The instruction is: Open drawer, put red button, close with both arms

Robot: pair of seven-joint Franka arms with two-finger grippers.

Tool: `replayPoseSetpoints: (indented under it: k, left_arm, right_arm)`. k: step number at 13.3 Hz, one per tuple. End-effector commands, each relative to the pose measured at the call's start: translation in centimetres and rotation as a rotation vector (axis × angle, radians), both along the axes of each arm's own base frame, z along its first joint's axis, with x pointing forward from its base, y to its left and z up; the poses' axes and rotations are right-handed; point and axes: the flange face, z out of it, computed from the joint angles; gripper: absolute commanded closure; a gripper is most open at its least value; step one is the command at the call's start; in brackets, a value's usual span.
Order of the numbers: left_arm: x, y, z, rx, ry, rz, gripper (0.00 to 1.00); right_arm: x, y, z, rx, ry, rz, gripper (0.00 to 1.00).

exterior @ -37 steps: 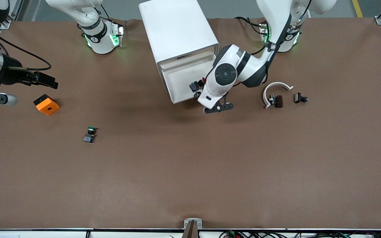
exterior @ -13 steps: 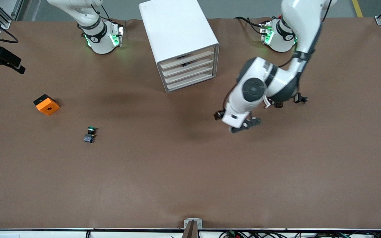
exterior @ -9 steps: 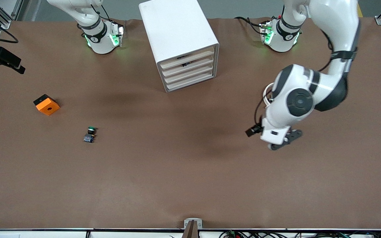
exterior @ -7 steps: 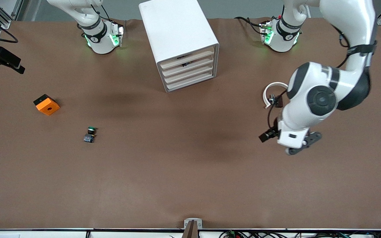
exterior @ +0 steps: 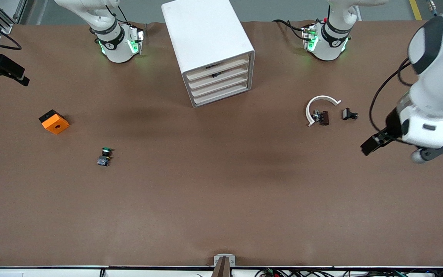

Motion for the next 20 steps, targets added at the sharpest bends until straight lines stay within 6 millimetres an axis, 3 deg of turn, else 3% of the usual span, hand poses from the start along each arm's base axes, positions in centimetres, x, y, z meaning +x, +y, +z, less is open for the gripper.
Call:
replayPoseSetpoints:
  k: [1, 4, 7, 11, 14, 17, 20]
  left_arm:
    - [-4.1, 3.6, 4.6, 0.053, 0.037, -0.150, 0.00]
    - [-7.4, 7.6, 7.0, 0.021, 0.087, -0.194, 0.00]
    - [-9.6, 8.4, 7.6, 0.004, 0.082, -0.254, 0.00]
    - [-11.8, 7.7, 7.7, -0.022, 0.070, -0.264, 0.00]
    - [-11.9, 6.7, 7.5, -0.024, 0.077, -0.284, 0.00]
    - [-11.8, 5.9, 5.8, -0.080, 0.096, -0.304, 0.00]
    - [-11.9, 2.8, 4.6, -0.062, 0.098, -0.379, 0.00]
  right_arm:
    - [0.4, 0.1, 0.2, -0.013, 0.007, 0.014, 0.00]
    - [0.3, -0.7, 0.7, -0.017, -0.003, -0.002, 0.00]
    - [0.3, -1.4, 0.7, -0.016, -0.003, -0.014, 0.00]
    - [0.3, -1.6, 0.7, -0.015, -0.005, -0.017, 0.00]
    - [0.4, -1.6, 0.6, -0.015, -0.003, -0.019, 0.00]
    - [0.3, -1.6, 0.7, -0.016, -0.003, -0.017, 0.00]
    - [0.4, -1.5, 0.8, -0.015, -0.006, -0.016, 0.00]
